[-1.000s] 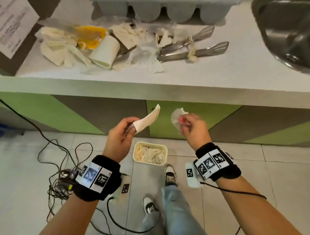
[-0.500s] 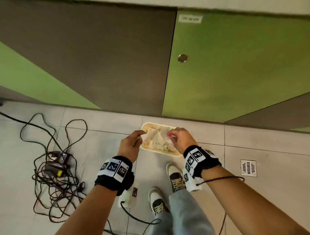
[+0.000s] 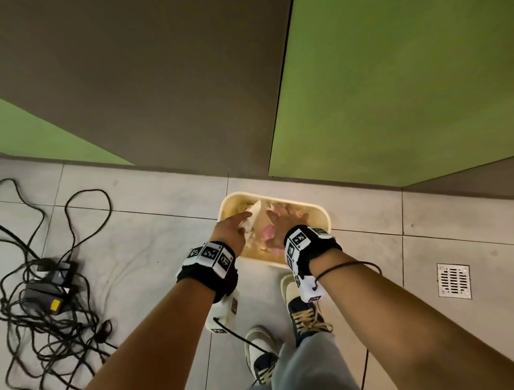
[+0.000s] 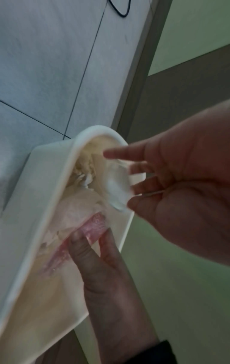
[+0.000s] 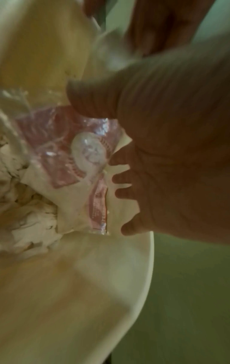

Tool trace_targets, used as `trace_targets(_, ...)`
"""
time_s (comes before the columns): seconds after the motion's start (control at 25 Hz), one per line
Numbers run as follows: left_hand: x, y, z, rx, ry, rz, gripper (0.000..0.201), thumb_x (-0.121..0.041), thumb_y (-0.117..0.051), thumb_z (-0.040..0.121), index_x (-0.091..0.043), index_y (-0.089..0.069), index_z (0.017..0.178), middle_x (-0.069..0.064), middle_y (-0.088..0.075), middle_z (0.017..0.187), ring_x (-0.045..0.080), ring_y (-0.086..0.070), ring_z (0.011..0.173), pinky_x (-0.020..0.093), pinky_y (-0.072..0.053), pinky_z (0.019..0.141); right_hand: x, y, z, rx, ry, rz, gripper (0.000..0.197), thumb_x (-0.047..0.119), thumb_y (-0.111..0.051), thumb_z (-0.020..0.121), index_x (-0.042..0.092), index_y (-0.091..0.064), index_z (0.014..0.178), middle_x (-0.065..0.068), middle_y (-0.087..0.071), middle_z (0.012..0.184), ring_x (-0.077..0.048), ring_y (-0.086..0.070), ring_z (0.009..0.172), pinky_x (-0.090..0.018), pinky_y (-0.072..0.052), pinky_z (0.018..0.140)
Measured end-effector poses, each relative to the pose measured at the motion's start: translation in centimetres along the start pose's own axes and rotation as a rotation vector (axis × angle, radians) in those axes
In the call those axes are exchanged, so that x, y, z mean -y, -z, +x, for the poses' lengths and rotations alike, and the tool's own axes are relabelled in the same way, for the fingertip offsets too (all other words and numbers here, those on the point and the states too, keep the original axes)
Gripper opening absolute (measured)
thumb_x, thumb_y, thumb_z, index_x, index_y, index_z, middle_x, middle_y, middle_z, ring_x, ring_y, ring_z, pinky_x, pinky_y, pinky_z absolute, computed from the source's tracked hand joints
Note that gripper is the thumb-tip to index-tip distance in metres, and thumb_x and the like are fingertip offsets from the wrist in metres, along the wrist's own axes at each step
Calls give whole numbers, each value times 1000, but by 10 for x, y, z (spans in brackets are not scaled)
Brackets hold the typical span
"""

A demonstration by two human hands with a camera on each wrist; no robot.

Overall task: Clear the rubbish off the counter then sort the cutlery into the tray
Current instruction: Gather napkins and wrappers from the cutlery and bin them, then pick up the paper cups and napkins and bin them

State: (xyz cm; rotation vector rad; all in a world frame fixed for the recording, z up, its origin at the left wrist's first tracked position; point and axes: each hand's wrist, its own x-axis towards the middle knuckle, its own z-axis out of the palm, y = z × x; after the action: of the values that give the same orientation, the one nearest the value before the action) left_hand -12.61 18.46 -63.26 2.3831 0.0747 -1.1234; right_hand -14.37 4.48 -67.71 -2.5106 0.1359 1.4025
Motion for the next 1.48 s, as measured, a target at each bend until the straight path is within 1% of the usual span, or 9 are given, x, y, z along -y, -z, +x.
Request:
trace_targets(0.12, -4, -1, -7, 78, -7, 87, 58, -13, -48, 93, -23, -27, 146, -3, -19, 158, 20, -34, 139, 24, -27, 112, -2, -5, -8, -11, -35, 57, 77, 43, -56, 84, 18, -19, 145, -3, -9, 158, -30, -8, 145, -53, -16, 115)
trace_targets(0.32, -25, 34, -62, -24, -33, -13, 39, -17, -53, 90, -21, -53, 129, 4, -49, 140, 24, -54, 119, 27, -41, 102, -8, 21, -81, -244, -102, 318, 53, 19, -51, 88, 17, -35, 139, -8, -33, 148, -28, -35, 134, -39, -33, 110)
trace_targets(0.44, -50, 69, -114, -41, -94, -105, 32, -14, -52, 90, -18, -59, 122, 2, -61, 126, 22, -60, 100, 18, -41, 88, -3, 46, -144, -247, -81, 394, 44, 18, -51, 87, 18, -46, 132, -8, -44, 141, -27, -47, 126, -36, -39, 107)
trace_targets(0.56, -90, 117, -183, -61, -204, -226, 25, -10, -53, 90, -14, -64, 112, -1, -64, 105, 16, -58, 82, 8, -42, 56, 10, 91, -233, -295, 25, 405, 39, 18, -52, 87, 17, -52, 126, -8, -55, 131, -26, -54, 117, -35, -44, 102)
trace_targets(0.64, -119, 152, -235, -41, -309, -254, 22, -9, -54, 89, -13, -64, 109, -8, -62, 91, 3, -60, 67, 2, -43, 49, 20, 125, -300, -350, 99, 413, 37, 18, -53, 88, 16, -53, 125, -7, -59, 127, -25, -56, 114, -32, -45, 99)
trace_targets(0.84, -191, 251, -357, -18, -533, -201, 21, -15, -57, 89, -19, -63, 109, -11, -59, 82, 1, -58, 68, 1, -43, 55, 43, 217, -460, -557, 237, 459, 33, 18, -53, 91, 19, -54, 124, 0, -60, 119, -17, -58, 100, -25, -45, 85)
trace_targets(1.04, -243, 336, -445, -251, -673, -181, 17, -17, -57, 89, -23, -64, 104, -6, -62, 89, 7, -56, 71, 14, -43, 68, 55, 296, -566, -851, 309, 544, 27, 17, -55, 90, 16, -60, 116, 5, -58, 104, -16, -57, 89, -20, -44, 72)
trace_targets(1.24, -271, 386, -453, -579, -583, -251, 23, -14, -58, 87, -17, -65, 109, 3, -63, 109, 17, -54, 73, 24, -44, 71, 49, 348, -585, -999, 277, 569, 24, 15, -58, 87, 12, -63, 111, -9, -64, 113, -18, -53, 85, -25, -40, 78)
trace_targets(1.48, -298, 428, -415, -715, -420, -7, 42, -21, -62, 84, -15, -54, 125, 14, -50, 134, 30, -52, 117, 33, -40, 99, 54, 415, -567, -1039, 293, 425, 29, 9, -59, 84, 8, -62, 113, -14, -60, 120, -27, -57, 104, -24, -39, 87)
